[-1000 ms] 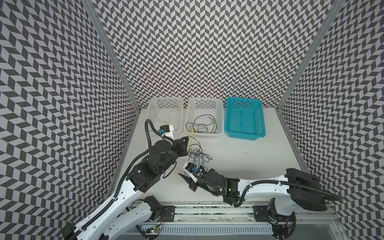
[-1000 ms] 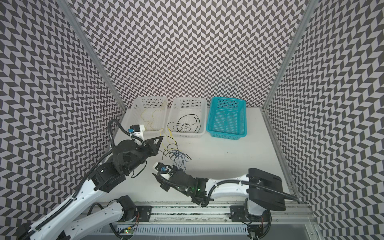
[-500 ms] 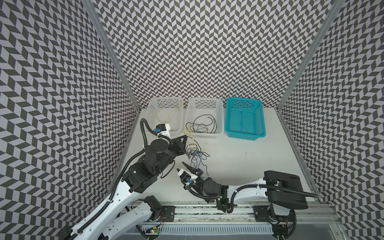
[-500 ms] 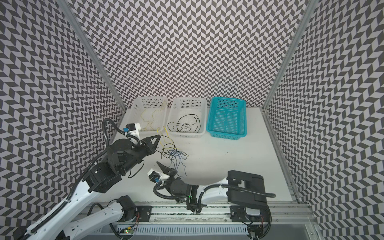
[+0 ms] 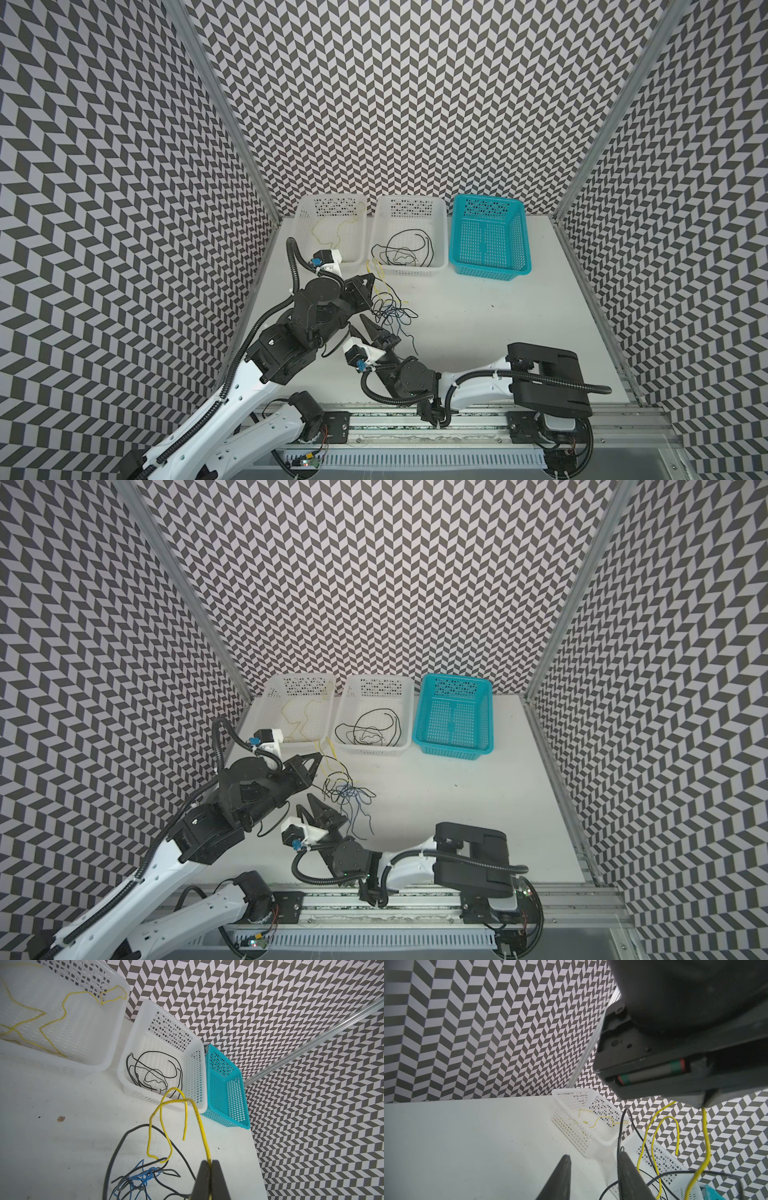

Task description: Untangle the cables

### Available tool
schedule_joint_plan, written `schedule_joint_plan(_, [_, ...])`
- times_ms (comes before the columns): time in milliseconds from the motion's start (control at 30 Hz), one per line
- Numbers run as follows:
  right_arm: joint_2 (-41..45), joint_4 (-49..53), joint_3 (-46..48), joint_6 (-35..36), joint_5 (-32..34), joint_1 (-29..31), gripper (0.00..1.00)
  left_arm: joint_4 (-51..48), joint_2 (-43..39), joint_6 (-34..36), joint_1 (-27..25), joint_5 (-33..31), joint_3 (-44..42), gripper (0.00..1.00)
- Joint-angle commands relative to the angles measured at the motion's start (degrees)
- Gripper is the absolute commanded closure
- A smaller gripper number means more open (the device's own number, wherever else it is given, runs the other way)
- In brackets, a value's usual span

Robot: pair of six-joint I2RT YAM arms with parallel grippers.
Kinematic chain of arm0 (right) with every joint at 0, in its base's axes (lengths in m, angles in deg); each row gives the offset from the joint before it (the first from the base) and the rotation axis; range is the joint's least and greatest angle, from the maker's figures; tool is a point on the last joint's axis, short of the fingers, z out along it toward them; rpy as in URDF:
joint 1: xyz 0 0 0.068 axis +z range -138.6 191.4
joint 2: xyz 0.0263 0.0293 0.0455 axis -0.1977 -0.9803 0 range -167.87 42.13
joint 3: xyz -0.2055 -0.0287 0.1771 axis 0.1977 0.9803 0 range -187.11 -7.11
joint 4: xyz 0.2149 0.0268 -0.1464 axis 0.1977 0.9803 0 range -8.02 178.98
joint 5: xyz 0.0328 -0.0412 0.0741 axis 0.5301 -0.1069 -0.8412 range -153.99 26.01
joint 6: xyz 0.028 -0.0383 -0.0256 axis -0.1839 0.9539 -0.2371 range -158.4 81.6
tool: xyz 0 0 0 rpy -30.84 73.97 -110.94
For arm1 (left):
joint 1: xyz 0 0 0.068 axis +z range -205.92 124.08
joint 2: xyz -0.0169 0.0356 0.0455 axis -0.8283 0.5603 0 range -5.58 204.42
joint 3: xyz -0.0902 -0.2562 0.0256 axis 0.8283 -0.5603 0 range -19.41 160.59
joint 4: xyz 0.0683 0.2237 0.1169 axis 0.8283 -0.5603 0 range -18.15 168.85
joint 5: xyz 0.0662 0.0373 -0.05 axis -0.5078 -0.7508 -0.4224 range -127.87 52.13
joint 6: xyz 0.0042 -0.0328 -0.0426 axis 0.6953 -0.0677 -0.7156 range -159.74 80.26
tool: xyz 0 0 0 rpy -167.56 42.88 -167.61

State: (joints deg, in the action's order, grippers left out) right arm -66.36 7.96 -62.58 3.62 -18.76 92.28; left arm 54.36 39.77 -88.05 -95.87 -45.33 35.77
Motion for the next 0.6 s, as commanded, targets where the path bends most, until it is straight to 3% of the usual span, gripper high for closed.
schedule_joint_plan(0, [1.22, -0.64, -1.55, -1.83, 3.35, -0.64, 0.64, -0.58, -0.32, -0.82, -0.30, -0.98, 2.72, 1.00])
schedule_joint_plan(200, [9.47, 25.22, -0.74, -23.75, -1.02, -5.13, 0.67, -1.17, -0.60, -1.26, -0.35, -0.92, 2.74, 1.00])
schedule_joint_plan(333, [9.93, 25.29, -0.09, -23.45, -0.37, -5.60, 0.66, -1.19, -0.86, -1.65, -0.35, -0.89, 2.97, 1.00])
schedule_joint_plan(567, [10.71, 28.54, 0.91, -28.81, -4.10, -7.14, 0.67, -1.32, -0.30, -1.96, -0.65, -0.37, 3.64, 1.00])
